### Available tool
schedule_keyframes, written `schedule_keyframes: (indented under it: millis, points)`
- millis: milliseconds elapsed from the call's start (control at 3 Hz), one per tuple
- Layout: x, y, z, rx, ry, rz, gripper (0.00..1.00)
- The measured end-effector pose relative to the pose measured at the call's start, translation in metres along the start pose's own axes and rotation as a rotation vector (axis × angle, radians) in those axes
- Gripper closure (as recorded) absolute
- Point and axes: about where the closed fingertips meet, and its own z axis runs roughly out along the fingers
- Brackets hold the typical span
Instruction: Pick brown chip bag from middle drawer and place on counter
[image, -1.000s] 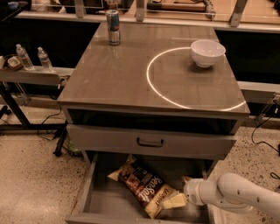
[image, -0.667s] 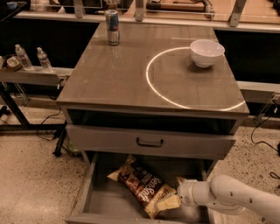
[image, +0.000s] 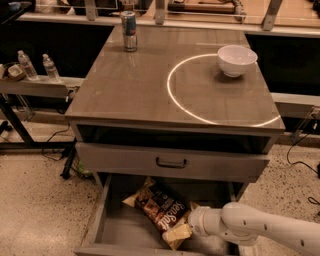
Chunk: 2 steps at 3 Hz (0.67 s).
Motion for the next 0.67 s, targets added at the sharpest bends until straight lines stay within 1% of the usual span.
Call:
schedule_keyframes:
  millis: [333,667]
  points:
    - [-0.012,0.004,0.021,0.04,0.013,-0.019,0.0]
    - [-0.019,0.011,0.034,0.071,0.027,-0.035,0.0]
